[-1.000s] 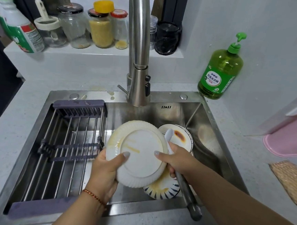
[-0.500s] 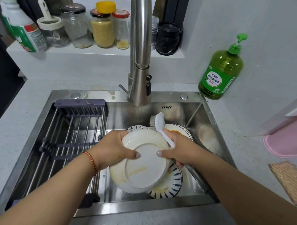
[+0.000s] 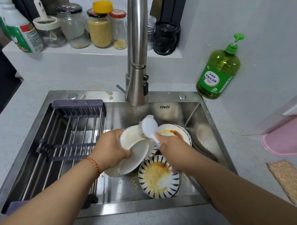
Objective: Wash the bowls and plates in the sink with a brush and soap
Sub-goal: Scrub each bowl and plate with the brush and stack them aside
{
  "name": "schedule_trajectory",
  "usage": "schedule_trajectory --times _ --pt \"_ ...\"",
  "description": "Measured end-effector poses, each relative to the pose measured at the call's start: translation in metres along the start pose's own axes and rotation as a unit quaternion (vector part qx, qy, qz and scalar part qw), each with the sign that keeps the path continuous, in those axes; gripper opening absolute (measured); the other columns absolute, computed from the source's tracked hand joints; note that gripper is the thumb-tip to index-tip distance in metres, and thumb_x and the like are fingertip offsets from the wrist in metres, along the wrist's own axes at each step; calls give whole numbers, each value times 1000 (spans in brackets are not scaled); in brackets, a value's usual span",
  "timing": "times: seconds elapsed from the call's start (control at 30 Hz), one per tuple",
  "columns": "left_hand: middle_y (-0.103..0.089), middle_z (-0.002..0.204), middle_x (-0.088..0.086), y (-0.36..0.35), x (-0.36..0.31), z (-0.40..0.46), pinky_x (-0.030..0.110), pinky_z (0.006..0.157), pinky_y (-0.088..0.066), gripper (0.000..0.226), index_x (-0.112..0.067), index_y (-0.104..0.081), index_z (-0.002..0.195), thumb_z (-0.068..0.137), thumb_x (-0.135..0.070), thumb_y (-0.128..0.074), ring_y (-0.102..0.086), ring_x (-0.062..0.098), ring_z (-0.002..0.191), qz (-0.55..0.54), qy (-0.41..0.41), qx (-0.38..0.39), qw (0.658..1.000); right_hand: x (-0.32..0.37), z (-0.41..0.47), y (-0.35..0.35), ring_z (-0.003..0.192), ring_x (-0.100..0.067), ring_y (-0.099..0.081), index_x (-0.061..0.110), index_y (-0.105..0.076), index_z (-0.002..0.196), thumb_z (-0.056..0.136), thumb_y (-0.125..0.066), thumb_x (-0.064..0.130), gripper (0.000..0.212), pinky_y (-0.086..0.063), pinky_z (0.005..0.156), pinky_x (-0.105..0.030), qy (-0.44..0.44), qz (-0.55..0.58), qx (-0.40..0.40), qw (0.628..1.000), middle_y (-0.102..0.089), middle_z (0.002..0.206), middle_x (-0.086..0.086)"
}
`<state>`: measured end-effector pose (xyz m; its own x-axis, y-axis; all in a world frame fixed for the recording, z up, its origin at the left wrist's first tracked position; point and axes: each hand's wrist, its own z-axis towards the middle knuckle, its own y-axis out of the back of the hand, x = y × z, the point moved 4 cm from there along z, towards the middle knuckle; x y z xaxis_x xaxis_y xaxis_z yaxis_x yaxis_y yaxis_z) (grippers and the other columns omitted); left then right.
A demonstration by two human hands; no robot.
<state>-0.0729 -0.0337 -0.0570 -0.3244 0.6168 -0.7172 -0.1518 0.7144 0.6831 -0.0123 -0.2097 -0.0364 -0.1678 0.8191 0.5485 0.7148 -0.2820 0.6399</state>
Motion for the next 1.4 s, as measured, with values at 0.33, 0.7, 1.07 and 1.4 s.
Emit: schedule_trajectory --times 0.33,0.7,1.07,1.4 --pt "-63 73 -14 5 -2 -5 24 60 -47 35 -34 -55 70 62 -11 -80 -60 9 72 9 -30 8 999 -8 3 -1 66 -30 -60 29 -19 151 100 -35 8 57 -45 46 -30 -11 -43 8 999 -47 80 -9" --pt "-70 84 -1 9 19 -9 31 64 -53 33 -21 -67 85 60 -6 -84 -65 16 78 -125 32 -28 991 -22 4 -5 28 -11 -43 26 -38 144 103 -29 26 42 -36 37 -21 -79 170 -16 982 -48 62 -8" --pt "-69 102 13 -27 35 -31 48 84 -55 35 -11 -61 101 77 14 -66 -66 30 94 -571 180 -145 788 -32 16 -32 37 -13 -43 15 -48 120 87 -63 38 43 -43 43 -26 -55 254 -49 965 -55 70 -10" --pt "-67 108 27 -24 42 -28 42 66 -57 82 5 -56 113 40 -10 -89 -69 34 85 -538 182 25 823 -33 14 -4 36 -11 -43 34 -34 143 84 -71 28 69 -43 41 -25 18 144 8 989 -62 79 -9"
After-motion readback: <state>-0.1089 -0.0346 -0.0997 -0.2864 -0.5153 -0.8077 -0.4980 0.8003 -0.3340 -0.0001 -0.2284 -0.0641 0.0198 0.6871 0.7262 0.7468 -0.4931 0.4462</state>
